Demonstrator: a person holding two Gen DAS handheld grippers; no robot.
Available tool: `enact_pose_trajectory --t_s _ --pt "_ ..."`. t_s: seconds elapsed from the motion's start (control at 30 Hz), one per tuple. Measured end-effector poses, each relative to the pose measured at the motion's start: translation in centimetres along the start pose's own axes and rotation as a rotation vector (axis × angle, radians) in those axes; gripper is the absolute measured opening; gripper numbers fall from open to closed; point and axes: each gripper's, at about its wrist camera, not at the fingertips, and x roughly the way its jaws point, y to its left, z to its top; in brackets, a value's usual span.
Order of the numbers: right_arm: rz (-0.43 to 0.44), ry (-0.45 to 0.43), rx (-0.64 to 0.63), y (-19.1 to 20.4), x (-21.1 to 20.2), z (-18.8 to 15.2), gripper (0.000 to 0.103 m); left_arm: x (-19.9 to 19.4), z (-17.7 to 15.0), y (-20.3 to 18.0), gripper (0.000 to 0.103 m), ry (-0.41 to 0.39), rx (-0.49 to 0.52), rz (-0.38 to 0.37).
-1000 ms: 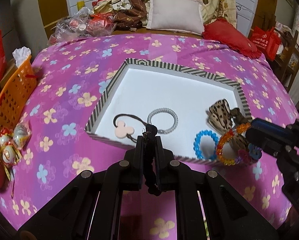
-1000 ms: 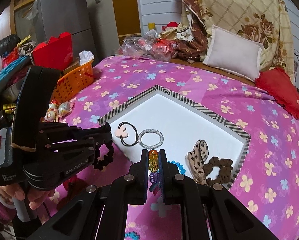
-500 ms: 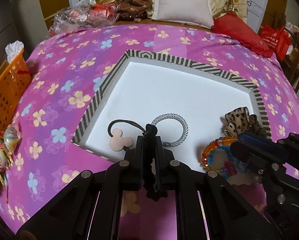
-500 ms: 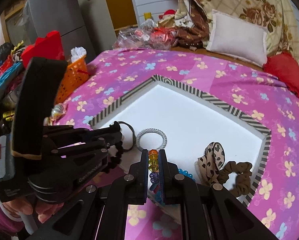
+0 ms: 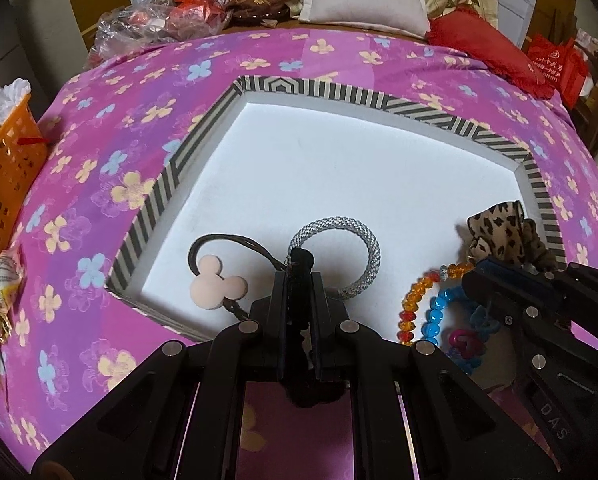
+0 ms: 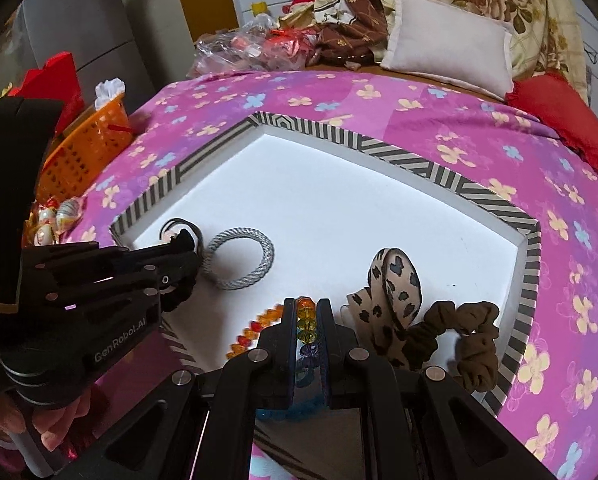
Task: Organize jewelry
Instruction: 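Open left tool to drop scrunchie in tray while right tool releases orange bracelet there, then move both tools back toward the red satin bow and green charm bracelet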
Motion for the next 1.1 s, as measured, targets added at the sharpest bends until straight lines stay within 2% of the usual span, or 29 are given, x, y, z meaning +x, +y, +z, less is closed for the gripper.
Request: enact_pose_trajectory --t_s 0.33,0.37,0.4,0.43,0.47,0.5,0.57,0.6,0.77,0.93,1.1 --pt "-0.004 0.042 0.033 -0.4 0.4 -1.0 0.010 1.1 -0.2 0.2 0.008 0.023 -0.022 0.000" --pt "-0.005 0.039 0.034 -0.4 0.2 -1.1 0.013 1.1 -0.3 0.2 0.009 0.021 -0.025 0.002" --pt "-0.005 0.035 0.037 -0.5 -0.1 -1.2 0.022 1.1 -0.3 0.2 0.010 0.021 -0.030 0.004" --pt "-0.005 0.029 0.041 -0.5 -0.3 -1.3 0.029 1.1 -0.3 0.3 0.013 0.023 -0.034 0.004" --pt "-0.004 0.017 0.048 -0.5 -0.7 -1.4 0.040 1.2 -0.3 0.4 0.021 0.025 -0.038 0.005" --pt "-0.001 0.007 0.052 -0.6 -1.1 -1.5 0.042 1.1 -0.3 0.4 0.026 0.023 -0.043 0.002" --pt "0.005 -0.003 0.052 -0.4 -1.7 -1.5 0.042 0.7 -0.3 0.5 0.051 0.011 -0.056 -0.012" --pt "0.008 -0.009 0.050 -0.3 -2.1 -1.6 0.042 0.5 -0.3 0.6 0.053 0.007 -0.065 -0.023" --pt "-0.004 -0.033 0.034 0.2 -4.0 -2.3 0.043 -1.1 -0.4 1.1 0.053 0.000 -0.081 -0.060" --pt "-0.008 -0.048 0.040 0.5 -5.8 -3.5 0.043 -4.3 -1.2 3.3 0.053 -0.025 -0.130 -0.101" --pt "-0.006 -0.045 0.039 1.1 -7.2 -5.4 0.044 -7.4 -3.4 4.8 0.053 -0.046 -0.135 -0.091"
